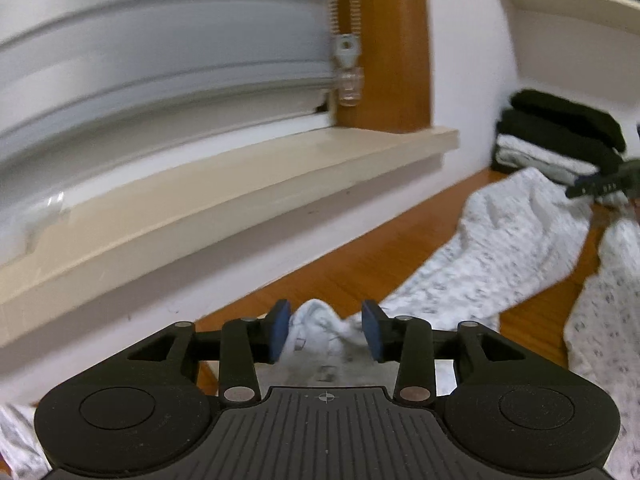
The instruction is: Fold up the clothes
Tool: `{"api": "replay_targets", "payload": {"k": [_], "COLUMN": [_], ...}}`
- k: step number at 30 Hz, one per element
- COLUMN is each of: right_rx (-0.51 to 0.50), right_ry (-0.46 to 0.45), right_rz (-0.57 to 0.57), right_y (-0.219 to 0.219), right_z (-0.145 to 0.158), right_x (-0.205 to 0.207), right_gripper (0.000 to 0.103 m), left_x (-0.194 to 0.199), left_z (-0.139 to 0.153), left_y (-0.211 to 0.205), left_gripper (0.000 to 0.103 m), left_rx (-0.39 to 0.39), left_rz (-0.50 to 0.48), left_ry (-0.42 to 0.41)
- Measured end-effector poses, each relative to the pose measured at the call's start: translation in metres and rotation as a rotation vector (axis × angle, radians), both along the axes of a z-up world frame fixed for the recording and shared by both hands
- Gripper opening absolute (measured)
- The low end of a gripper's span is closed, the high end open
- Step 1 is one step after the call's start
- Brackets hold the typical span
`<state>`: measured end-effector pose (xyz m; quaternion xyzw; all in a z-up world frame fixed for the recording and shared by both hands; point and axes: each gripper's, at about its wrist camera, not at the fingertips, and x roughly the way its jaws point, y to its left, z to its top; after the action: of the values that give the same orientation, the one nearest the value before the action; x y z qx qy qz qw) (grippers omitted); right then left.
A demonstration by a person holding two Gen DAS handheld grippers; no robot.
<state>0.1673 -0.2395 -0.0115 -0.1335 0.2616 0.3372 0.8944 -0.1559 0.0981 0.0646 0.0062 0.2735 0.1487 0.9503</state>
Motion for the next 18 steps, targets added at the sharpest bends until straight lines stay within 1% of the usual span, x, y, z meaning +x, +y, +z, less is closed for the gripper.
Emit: {"api": "replay_targets", "payload": {"k": [1, 2, 4, 5, 8, 10, 13, 14, 15, 16, 18], "right_rx": [-0.003, -0.027, -0.094, -0.1, -0.036, -0.027, -0.023, -0.001, 0.009, 0.019, 0.05], "right_ry": [0.001, -0.006, -0.013, 0.007, 0.086, 0.102, 0.115, 0.145, 0.158, 0.169, 0.184], "right_rz": [0.012, 0.023, 0.015, 0.014, 0.004, -0.037, -0.1, -0.119, -0.14, -0.161, -0.185], "right_y": [-0.004, -0.008, -0.015, -0.019, -0.034, -0.037, -0.041, -0.044, -0.047, -0.05, -0.054], "right_z": [-0.001, -0.002, -0.006, -0.009, -0.013, -0.015, -0.019, -0.021, -0.023, -0.025, -0.026], "right_x": [-0.002, -0.005, -0.011, -0.009, -0.001, 0.004, 0.01, 0.016, 0.02, 0.024, 0.03], "right_gripper": [0.059, 0.059, 0.058, 0.058, 0.058, 0.058, 0.058, 0.058, 0.059, 0.062, 0.063], "left_x": [0.001, 0.003, 0.007, 0.01, 0.021, 0.031, 0.047, 0.053, 0.058, 0.06, 0.064], "left_z": [0.001, 0.002, 0.002, 0.002, -0.006, -0.013, -0.022, -0.025, -0.028, -0.028, -0.028], "left_y": [-0.005, -0.011, -0.019, -0.023, -0.037, -0.046, -0.051, -0.053, -0.053, -0.054, -0.054], "left_gripper": [0.043, 0.043, 0.043, 0.043, 0.043, 0.043, 0.043, 0.043, 0.043, 0.043, 0.043], "left_rx": [0.01, 0.02, 0.015, 0.013, 0.007, 0.014, 0.01, 0.007, 0.008, 0.006, 0.001], "left_rz": [-0.014, -0.028, -0.061, -0.08, -0.152, -0.187, -0.206, -0.211, -0.216, -0.219, -0.226], "left_ry": [0.006, 0.013, 0.022, 0.027, 0.064, 0.092, 0.117, 0.125, 0.128, 0.126, 0.12]}}
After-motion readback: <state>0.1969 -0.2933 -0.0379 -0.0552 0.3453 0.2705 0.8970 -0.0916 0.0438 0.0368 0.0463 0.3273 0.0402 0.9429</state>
